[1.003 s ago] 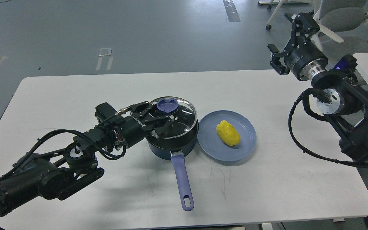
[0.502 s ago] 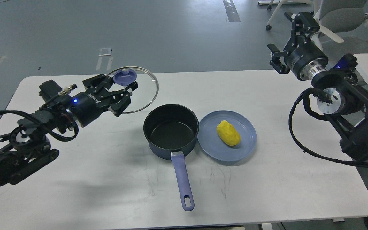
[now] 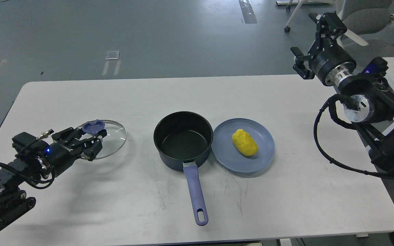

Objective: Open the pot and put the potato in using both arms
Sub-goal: 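Lift the lid off the saucepan and set it down beside the pot, then raise the left gripper away from the lid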

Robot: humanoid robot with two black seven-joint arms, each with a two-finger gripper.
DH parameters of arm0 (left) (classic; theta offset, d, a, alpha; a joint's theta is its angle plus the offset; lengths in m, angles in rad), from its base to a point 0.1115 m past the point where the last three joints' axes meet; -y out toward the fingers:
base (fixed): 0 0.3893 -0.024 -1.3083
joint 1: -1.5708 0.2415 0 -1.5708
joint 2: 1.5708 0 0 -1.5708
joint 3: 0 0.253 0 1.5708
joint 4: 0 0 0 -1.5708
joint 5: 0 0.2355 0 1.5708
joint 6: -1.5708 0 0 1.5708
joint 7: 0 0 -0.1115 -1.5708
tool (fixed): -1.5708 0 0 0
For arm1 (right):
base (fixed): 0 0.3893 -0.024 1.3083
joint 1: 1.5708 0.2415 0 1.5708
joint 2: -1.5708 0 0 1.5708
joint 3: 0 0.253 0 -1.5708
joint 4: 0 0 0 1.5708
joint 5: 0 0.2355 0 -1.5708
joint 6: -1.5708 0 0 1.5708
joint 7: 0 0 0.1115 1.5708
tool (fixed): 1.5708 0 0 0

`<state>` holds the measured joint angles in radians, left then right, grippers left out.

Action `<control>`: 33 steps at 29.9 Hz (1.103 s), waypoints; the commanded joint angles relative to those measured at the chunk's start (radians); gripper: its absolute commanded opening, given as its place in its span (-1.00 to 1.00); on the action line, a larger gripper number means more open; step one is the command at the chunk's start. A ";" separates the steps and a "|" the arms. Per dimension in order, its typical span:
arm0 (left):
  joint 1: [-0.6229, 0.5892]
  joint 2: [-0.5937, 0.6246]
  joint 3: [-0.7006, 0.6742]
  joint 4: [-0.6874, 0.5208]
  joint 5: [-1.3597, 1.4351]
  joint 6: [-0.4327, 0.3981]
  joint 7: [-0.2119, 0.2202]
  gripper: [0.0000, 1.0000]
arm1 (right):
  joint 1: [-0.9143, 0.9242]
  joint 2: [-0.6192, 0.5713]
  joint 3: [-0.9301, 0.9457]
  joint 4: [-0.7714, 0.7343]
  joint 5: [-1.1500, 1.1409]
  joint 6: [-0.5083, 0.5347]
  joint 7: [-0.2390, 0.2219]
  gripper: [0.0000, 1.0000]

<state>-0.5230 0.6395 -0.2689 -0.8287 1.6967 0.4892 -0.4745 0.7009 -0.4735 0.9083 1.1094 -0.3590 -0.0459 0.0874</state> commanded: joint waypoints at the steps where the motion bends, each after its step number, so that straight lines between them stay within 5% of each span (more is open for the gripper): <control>1: 0.001 -0.035 0.000 0.016 -0.009 -0.001 0.004 0.17 | 0.000 0.000 0.000 0.000 0.000 0.000 0.000 1.00; 6: 0.008 -0.046 0.000 0.020 -0.009 -0.001 0.004 0.33 | 0.000 -0.005 0.000 -0.002 0.000 -0.002 0.000 1.00; 14: 0.009 -0.047 0.019 0.031 -0.009 -0.001 0.004 0.34 | -0.001 -0.005 0.000 -0.002 0.000 -0.003 0.000 1.00; 15: 0.009 -0.047 0.019 0.031 -0.009 -0.001 0.002 0.42 | -0.001 -0.005 0.001 -0.002 0.000 -0.003 0.000 1.00; 17: 0.009 -0.047 0.020 0.031 -0.009 -0.001 0.001 0.92 | -0.001 -0.005 0.001 -0.002 0.000 -0.003 0.000 1.00; 18: 0.011 -0.046 0.020 0.029 -0.009 -0.001 -0.003 0.96 | -0.001 -0.005 0.001 0.000 0.000 -0.003 0.000 1.00; 25: -0.020 -0.040 0.004 0.005 -0.090 -0.001 -0.014 0.96 | 0.000 -0.007 0.004 0.001 0.000 -0.003 0.000 1.00; 33: -0.296 0.048 -0.012 -0.227 -0.687 -0.020 -0.014 0.96 | 0.018 -0.030 -0.023 0.032 -0.043 0.011 0.002 1.00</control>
<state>-0.7272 0.6632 -0.2631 -0.9626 1.2230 0.4887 -0.4885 0.7065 -0.4919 0.9032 1.1207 -0.3721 -0.0399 0.0874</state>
